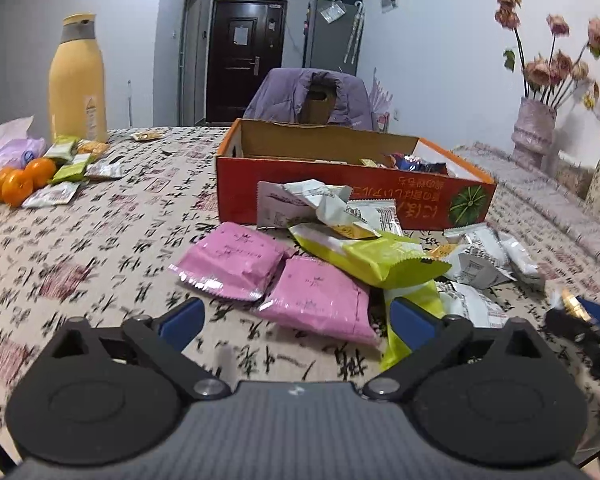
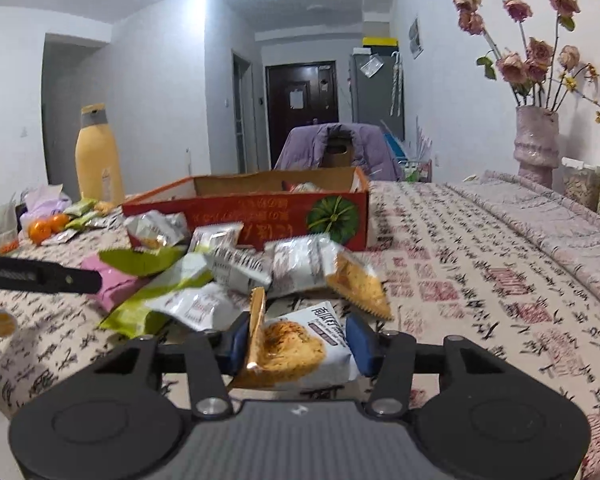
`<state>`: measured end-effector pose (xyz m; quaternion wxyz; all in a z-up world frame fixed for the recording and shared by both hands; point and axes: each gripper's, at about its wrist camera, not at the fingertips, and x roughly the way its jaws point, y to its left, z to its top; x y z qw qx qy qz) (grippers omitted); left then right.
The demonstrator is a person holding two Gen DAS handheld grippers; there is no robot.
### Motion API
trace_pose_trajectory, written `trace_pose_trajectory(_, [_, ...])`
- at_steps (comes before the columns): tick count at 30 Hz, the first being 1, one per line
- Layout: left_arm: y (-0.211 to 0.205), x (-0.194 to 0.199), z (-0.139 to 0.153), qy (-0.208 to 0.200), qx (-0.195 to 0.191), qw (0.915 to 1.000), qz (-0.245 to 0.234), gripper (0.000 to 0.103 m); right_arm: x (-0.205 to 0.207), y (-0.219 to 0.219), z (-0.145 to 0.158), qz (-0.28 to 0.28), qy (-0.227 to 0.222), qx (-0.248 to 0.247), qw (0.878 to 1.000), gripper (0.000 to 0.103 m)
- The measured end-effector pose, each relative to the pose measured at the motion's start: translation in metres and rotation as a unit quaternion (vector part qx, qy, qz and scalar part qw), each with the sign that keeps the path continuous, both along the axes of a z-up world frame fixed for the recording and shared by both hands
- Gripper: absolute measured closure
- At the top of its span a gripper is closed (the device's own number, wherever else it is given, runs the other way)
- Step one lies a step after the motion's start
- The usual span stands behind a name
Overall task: Organize snacks
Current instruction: 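Grasp the pink packet with the left gripper while the right holds the cracker packet, then carry both packets over the cardboard box and open both grippers to drop them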
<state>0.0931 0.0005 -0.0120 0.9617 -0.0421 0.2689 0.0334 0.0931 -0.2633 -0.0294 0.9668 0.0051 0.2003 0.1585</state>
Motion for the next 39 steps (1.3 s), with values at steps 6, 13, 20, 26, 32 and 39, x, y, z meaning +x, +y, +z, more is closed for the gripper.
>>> trace_pose_trajectory(6, [-0.01, 0.026, -0.004, 0.037, 0.022, 0.9989, -0.019, 0.026, 0.006, -0.01, 0.004, -0.013, -0.006, 0.014, 1.0, 0.053])
trace_pose_trajectory(13, [-0.019, 0.049, -0.009, 0.067, 0.045, 0.9963, -0.03, 0.026, 0.009, -0.015, 0.006, -0.017, -0.009, 0.025, 1.0, 0.053])
trace_pose_trajectory(20, [-0.016, 0.046, -0.013, 0.07, 0.027, 0.9964, -0.038, 0.041, 0.01, -0.017, 0.002, -0.016, -0.003, 0.03, 0.999, 0.053])
trace_pose_trajectory(26, [-0.014, 0.029, -0.008, 0.045, 0.026, 0.9981, -0.033, 0.041, 0.007, -0.016, 0.005, -0.015, -0.01, 0.032, 0.999, 0.053])
trace_pose_trajectory(32, [-0.011, 0.001, 0.01, -0.009, 0.03, 0.9992, -0.026, 0.041, 0.005, -0.013, 0.008, -0.014, -0.016, 0.032, 0.999, 0.053])
trace_pose_trajectory(39, [-0.001, -0.018, 0.033, -0.054, 0.018, 0.9983, -0.011, 0.041, 0.003, -0.007, 0.014, -0.009, -0.024, 0.031, 0.999, 0.053])
